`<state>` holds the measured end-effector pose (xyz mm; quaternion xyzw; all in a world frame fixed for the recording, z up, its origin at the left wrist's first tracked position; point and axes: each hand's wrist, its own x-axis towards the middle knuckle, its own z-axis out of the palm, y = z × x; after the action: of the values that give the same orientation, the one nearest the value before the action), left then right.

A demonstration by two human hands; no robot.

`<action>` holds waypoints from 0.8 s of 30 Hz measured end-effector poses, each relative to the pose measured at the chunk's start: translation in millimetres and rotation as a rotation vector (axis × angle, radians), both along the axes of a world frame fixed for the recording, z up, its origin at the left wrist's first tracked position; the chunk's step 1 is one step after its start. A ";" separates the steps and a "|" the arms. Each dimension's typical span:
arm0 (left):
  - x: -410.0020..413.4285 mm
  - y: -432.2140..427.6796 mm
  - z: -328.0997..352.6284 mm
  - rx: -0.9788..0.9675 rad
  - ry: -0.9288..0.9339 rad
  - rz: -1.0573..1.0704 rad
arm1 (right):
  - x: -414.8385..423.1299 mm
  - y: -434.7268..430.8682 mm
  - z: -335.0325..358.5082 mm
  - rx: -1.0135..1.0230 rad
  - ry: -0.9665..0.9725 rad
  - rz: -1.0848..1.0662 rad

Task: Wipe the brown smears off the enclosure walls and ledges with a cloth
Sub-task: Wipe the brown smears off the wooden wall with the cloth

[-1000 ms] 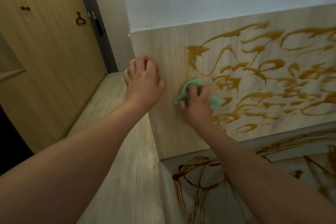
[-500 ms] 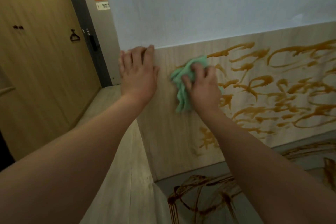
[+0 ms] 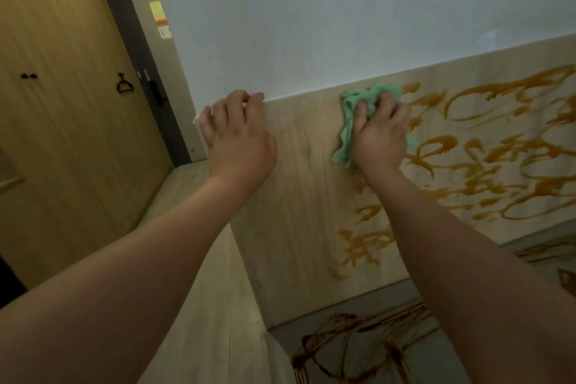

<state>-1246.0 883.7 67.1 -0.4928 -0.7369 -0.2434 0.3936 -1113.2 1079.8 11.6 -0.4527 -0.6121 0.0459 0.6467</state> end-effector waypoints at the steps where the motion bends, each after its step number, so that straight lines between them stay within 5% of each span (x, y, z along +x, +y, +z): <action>1: 5.1 3.0 1.6 -0.019 0.019 -0.014 | 9.3 6.3 1.3 -0.130 0.043 -0.018; 4: 22.0 21.2 8.0 -0.107 0.039 -0.055 | 23.4 7.2 5.4 -0.304 -0.011 -0.103; 9: 37.0 55.0 13.2 -0.144 0.118 -0.070 | 19.9 -4.6 -1.4 0.200 -0.455 0.163; 12: 36.8 62.3 7.2 -0.143 0.145 -0.022 | 35.6 28.4 10.0 0.097 -0.231 0.151; 15: 37.0 65.2 -0.1 -0.111 0.209 0.022 | 65.0 63.8 18.1 -0.336 0.192 0.110; 17: 38.5 67.5 -5.1 -0.080 0.220 0.034 | 68.7 59.0 11.8 -0.413 0.191 0.076; 22: 36.5 73.2 -13.1 0.005 0.230 0.032 | 51.4 33.4 -23.5 0.190 -0.367 0.162; 24: 33.1 72.9 -14.1 0.016 0.246 0.029 | 60.1 52.4 -24.6 0.120 -0.226 0.106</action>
<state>-1212.8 956.6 53.0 -0.5052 -0.6881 -0.1814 0.4883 -1053.1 1132.2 -13.0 -0.3824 -0.7057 -0.0080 0.5964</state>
